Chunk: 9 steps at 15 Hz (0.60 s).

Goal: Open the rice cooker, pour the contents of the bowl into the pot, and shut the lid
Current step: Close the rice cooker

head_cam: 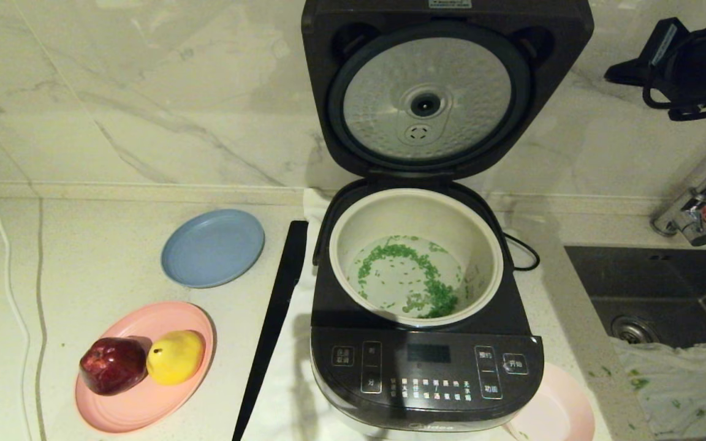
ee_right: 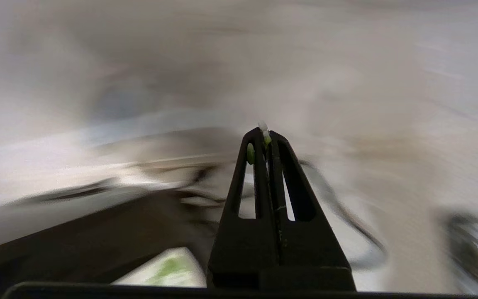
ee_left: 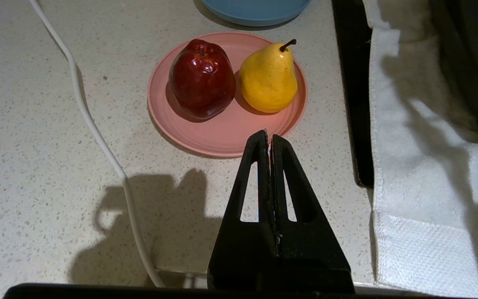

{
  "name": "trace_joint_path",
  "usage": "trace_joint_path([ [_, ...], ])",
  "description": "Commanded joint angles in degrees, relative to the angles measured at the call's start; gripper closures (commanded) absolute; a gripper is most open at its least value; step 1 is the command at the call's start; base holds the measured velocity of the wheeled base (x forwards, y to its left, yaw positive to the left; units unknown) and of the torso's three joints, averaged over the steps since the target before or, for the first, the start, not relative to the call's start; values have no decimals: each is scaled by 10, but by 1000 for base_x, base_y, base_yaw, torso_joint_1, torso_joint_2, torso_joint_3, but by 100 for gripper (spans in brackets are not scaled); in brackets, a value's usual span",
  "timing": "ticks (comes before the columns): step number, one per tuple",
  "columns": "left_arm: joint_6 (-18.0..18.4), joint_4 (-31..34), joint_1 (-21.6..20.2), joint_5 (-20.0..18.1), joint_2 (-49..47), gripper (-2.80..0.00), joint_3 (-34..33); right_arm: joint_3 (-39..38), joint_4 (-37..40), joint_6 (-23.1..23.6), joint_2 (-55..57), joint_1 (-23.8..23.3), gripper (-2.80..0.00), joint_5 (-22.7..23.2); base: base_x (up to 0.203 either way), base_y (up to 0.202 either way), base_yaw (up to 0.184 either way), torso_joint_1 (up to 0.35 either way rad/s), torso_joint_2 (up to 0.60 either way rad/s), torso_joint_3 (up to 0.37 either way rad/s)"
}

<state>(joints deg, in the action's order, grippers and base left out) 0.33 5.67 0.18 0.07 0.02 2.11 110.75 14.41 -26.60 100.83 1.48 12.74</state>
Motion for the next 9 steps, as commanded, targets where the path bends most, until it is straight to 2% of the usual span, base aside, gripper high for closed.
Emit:
trace_joint_path([
  [1,0,0,0,0,1,0,0,0,-24,-2,6,11,0,27,0,0,0,0,0,0],
  [4,0,0,0,0,1,0,0,-2,-42,-3,8,36,0,39,0,0,0,0,0,0],
  [7,0,0,0,0,1,0,0,-2,-43,-5,8,45,0,96,0,0,0,0,0,0],
  [9,0,0,0,0,1,0,0,-3,-50,-3,13,57,0,104,0,0,0,0,0,0],
])
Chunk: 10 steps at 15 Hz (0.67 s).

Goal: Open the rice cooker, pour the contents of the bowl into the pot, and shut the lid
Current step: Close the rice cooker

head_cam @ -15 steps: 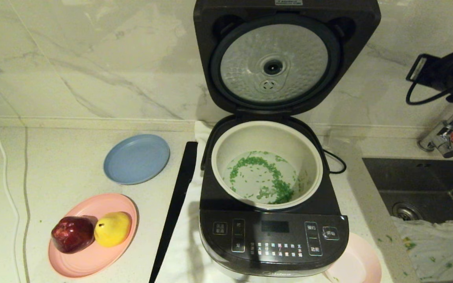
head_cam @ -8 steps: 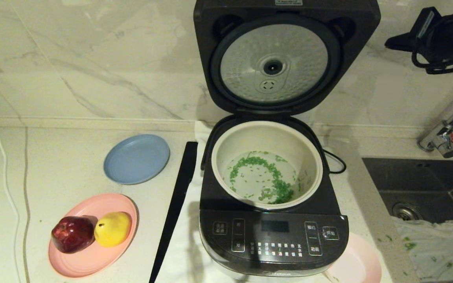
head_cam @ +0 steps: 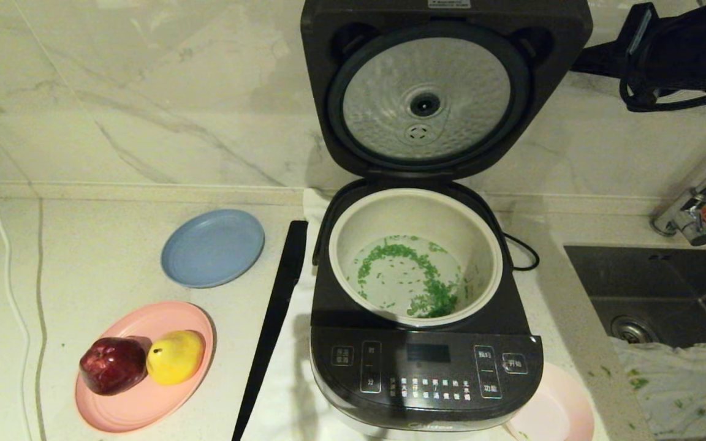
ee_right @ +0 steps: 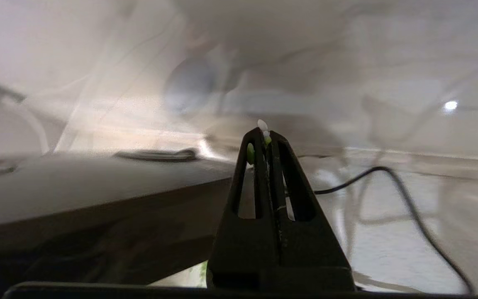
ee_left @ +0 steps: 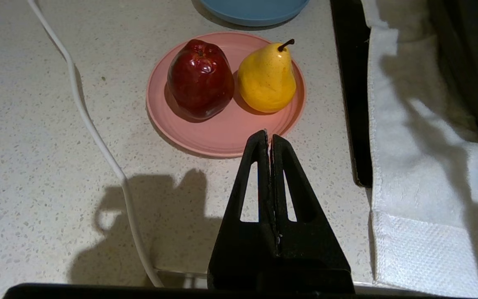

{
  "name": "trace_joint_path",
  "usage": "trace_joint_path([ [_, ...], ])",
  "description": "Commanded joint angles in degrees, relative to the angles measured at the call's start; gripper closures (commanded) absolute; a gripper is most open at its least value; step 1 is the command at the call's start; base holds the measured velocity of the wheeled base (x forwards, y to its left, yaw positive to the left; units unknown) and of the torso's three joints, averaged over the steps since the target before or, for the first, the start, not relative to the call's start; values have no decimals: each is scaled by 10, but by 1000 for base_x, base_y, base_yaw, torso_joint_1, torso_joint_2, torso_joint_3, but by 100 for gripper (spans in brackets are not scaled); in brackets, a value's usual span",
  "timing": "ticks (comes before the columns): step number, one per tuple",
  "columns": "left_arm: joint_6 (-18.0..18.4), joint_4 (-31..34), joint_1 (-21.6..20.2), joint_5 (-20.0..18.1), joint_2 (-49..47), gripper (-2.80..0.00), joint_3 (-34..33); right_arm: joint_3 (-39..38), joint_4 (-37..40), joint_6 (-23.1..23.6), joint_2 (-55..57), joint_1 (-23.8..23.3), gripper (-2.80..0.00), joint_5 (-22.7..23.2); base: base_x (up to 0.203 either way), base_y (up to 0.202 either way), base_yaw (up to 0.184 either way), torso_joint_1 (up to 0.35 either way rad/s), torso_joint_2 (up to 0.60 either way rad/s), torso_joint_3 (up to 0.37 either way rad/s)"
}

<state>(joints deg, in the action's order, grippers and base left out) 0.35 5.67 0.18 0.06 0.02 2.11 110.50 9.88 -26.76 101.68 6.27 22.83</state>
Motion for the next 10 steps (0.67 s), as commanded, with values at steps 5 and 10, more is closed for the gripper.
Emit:
trace_joint_path([
  [5,0,0,0,0,1,0,0,-32,-90,2,17,40,0,0,0,0,0,0,0,0],
  [10,0,0,0,0,1,0,0,-52,-134,3,26,62,0,0,0,0,0,0,0,0],
])
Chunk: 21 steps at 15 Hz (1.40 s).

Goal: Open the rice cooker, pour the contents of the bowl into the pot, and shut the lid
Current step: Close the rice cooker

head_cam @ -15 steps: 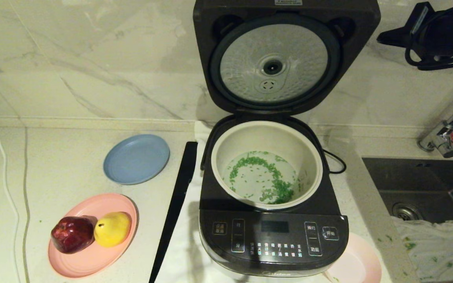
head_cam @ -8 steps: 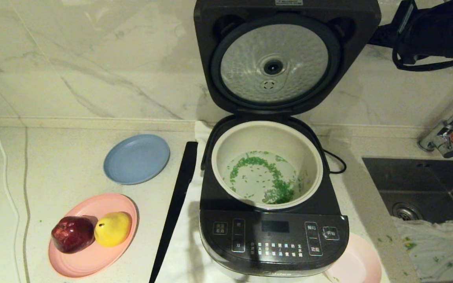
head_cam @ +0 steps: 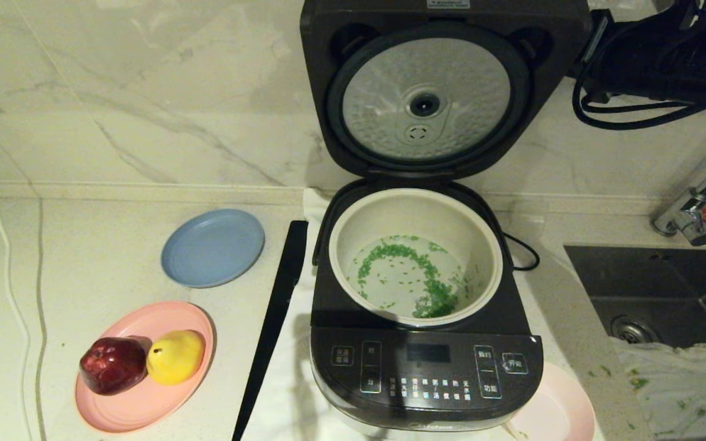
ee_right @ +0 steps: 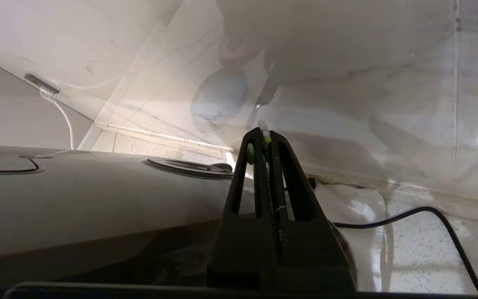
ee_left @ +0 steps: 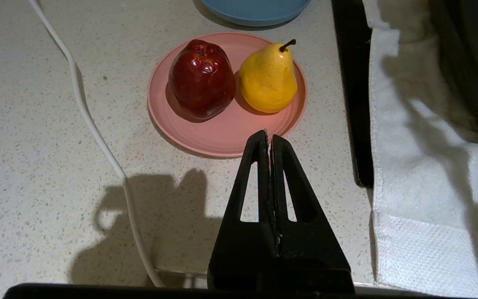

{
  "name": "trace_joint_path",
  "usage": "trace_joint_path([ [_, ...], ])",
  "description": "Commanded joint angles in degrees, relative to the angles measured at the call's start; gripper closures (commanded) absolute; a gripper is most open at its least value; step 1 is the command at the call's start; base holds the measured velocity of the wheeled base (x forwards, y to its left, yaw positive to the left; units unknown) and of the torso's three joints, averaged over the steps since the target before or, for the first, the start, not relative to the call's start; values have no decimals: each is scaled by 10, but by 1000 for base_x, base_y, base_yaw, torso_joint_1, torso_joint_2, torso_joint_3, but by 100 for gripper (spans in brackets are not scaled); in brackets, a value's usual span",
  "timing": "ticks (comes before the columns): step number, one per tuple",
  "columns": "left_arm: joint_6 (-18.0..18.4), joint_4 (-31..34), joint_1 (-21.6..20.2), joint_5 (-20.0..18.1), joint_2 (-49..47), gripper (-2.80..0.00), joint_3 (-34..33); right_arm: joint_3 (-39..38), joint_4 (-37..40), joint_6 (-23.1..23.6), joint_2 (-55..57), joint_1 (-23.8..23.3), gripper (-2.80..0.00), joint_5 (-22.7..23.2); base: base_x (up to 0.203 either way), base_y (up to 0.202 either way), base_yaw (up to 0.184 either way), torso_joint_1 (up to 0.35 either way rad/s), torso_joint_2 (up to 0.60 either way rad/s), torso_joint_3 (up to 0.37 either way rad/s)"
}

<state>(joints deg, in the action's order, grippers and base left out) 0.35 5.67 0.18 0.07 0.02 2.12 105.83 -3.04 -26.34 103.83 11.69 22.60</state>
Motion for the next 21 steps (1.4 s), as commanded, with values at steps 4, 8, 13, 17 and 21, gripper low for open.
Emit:
trace_joint_path([
  [4,0,0,0,0,1,0,0,-33,0,-7,-26,24,0,10,0,0,0,0,0,0],
  [8,0,0,0,0,1,0,0,-91,29,-45,-79,31,0,64,0,0,0,0,0,0],
  [13,0,0,0,0,1,0,0,-135,20,-50,-98,22,0,63,0,0,0,0,0,0],
  [17,0,0,0,0,1,0,0,-148,28,-49,-125,9,0,76,0,0,0,0,0,0],
  [21,0,0,0,0,1,0,0,-243,24,-49,-181,9,0,102,0,0,0,0,0,0],
])
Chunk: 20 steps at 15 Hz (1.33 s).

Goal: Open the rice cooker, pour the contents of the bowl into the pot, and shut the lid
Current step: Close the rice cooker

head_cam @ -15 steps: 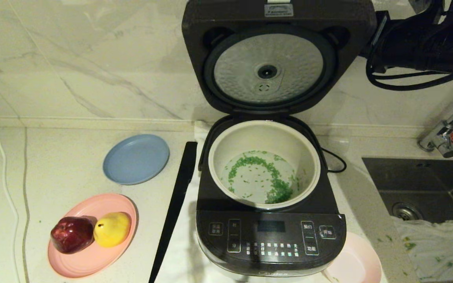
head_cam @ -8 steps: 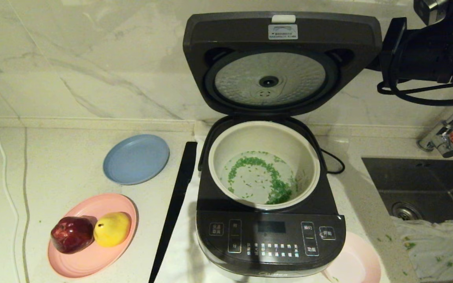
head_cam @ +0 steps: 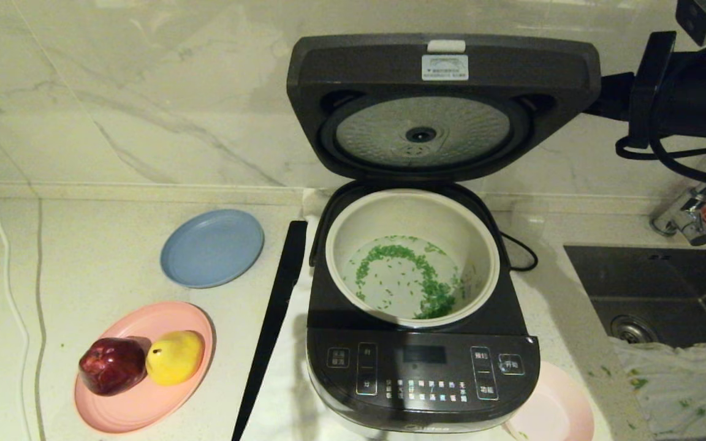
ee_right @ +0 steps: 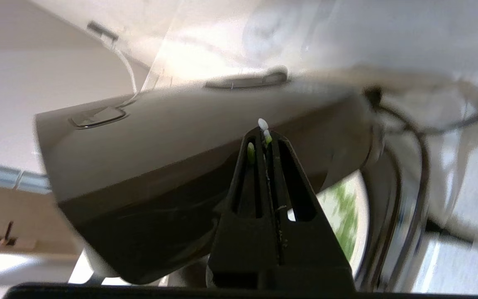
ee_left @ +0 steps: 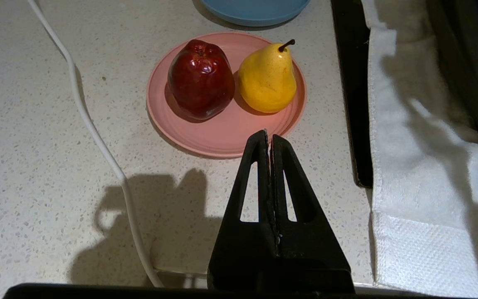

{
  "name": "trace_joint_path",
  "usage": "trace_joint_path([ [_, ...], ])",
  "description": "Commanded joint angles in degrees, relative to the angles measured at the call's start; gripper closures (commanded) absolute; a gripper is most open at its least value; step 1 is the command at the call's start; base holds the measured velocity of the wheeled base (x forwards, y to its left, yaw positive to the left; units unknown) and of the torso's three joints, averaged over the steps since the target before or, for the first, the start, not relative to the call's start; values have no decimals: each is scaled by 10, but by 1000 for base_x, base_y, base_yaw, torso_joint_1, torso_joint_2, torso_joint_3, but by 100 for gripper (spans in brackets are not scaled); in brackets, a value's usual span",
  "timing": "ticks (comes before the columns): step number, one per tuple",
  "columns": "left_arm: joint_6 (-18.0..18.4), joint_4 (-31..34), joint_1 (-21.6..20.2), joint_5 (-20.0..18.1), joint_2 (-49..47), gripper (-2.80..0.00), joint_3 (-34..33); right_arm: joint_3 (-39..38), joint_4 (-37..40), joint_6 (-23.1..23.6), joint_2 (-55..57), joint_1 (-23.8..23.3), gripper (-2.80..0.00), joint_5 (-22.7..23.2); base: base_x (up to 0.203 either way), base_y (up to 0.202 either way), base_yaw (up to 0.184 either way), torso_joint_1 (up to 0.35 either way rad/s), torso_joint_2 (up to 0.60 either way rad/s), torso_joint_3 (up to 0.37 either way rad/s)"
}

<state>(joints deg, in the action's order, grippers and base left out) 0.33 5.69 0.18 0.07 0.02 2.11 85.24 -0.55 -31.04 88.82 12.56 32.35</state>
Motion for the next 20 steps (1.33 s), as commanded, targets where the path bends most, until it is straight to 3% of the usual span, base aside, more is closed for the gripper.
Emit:
trace_joint_path([
  [1,0,0,0,0,1,0,0,-59,-3,-1,-40,0,0,6,0,0,0,0,0,0],
  [7,0,0,0,0,1,0,0,-162,-5,2,-93,14,0,45,0,0,0,0,0,0],
  [10,0,0,0,0,1,0,0,-236,-7,6,-110,36,0,47,0,0,0,0,0,0],
  [12,0,0,0,0,1,0,0,-246,-21,9,-113,38,0,45,0,0,0,0,0,0],
  [14,0,0,0,0,1,0,0,-251,-30,7,-114,30,0,45,0,0,0,0,0,0],
  [20,0,0,0,0,1,0,0,-208,-72,2,-69,-61,0,45,0,0,0,0,0,0],
])
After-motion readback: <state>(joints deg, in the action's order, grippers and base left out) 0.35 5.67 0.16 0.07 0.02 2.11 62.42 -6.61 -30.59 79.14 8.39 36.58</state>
